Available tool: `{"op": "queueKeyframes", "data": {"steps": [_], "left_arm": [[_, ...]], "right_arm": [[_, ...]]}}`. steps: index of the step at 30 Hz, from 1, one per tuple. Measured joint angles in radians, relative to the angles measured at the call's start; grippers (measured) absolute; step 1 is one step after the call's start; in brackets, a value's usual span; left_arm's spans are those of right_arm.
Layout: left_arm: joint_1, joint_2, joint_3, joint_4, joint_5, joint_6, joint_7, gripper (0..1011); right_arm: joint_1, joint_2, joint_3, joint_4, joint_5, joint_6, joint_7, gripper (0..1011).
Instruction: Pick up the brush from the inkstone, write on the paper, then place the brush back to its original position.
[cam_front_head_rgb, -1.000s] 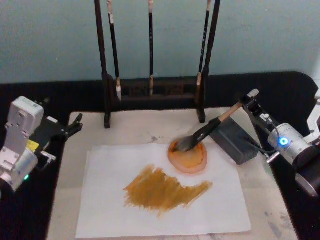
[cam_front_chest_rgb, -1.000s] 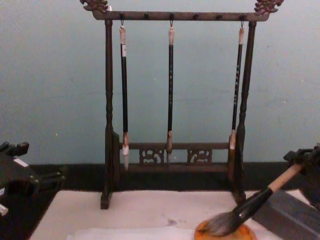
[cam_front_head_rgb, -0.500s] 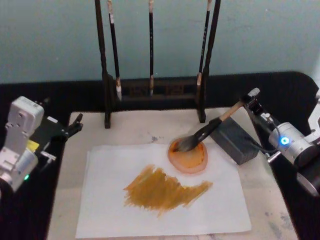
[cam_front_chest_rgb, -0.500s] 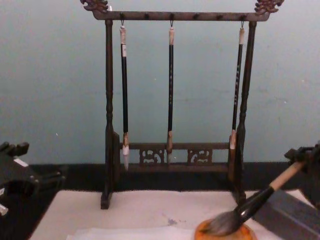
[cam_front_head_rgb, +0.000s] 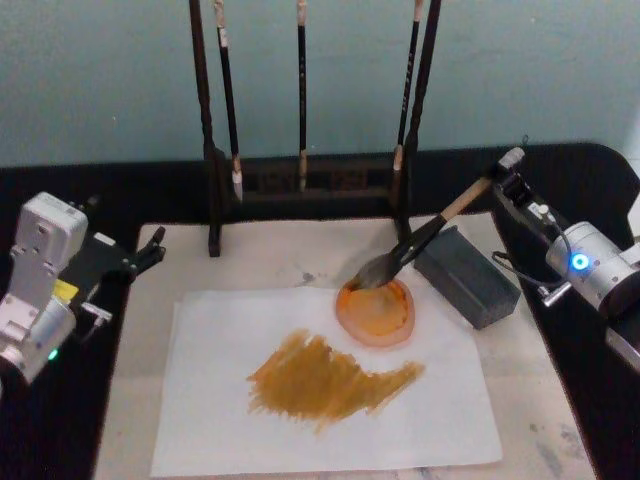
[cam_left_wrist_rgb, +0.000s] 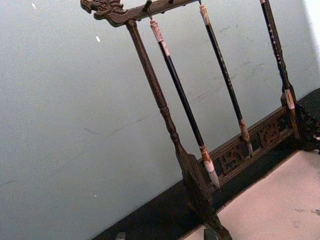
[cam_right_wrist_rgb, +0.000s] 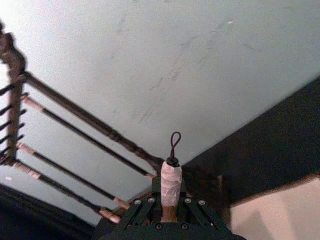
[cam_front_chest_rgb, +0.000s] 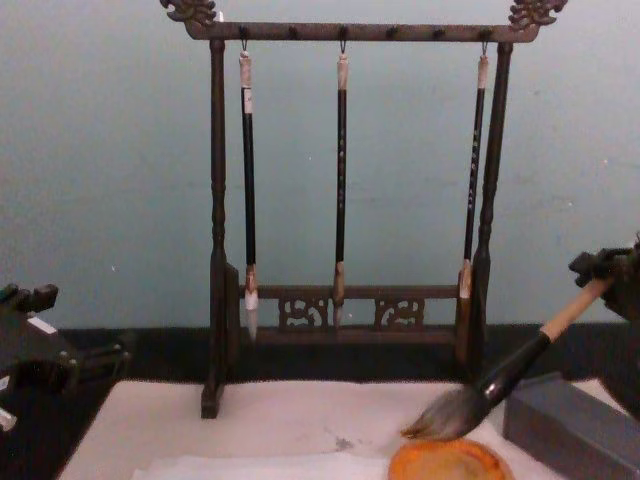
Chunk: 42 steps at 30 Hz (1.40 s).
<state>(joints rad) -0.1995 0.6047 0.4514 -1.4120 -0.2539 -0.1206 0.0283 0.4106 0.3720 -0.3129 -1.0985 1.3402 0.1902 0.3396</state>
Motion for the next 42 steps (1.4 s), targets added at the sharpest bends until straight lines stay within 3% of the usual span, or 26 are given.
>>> {"op": "queueKeyframes", "data": {"steps": [6,12,16,19,24,36,42], "left_arm": [[0.0,0.0,0.0,0.0,0.0,0.0,0.0,1010],[0.0,0.0,0.0,0.0,0.0,0.0,0.0,1010],[0.0,0.0,0.0,0.0,0.0,0.0,0.0,1010],[0.0,0.0,0.0,0.0,0.0,0.0,0.0,1010],[0.0,0.0,0.0,0.0,0.0,0.0,0.0,1010],[0.0,0.0,0.0,0.0,0.0,0.0,0.0,1010],[0.0,0.0,0.0,0.0,0.0,0.0,0.0,1010]], "right_arm": [[0.006,0.038,-0.03,-0.064,-0.007,0.014,0.003,153],[0.029,0.11,-0.08,-0.171,-0.077,-0.002,0.047,153],[0.046,0.16,-0.11,-0.245,-0.149,-0.029,0.076,153],[0.061,0.208,-0.138,-0.313,-0.241,-0.062,0.1,153],[0.069,0.245,-0.167,-0.374,-0.346,-0.091,0.124,153],[0.049,0.256,-0.237,-0.462,-0.541,-0.172,0.177,153],[0.041,0.249,-0.27,-0.477,-0.599,-0.179,0.212,153]]}}
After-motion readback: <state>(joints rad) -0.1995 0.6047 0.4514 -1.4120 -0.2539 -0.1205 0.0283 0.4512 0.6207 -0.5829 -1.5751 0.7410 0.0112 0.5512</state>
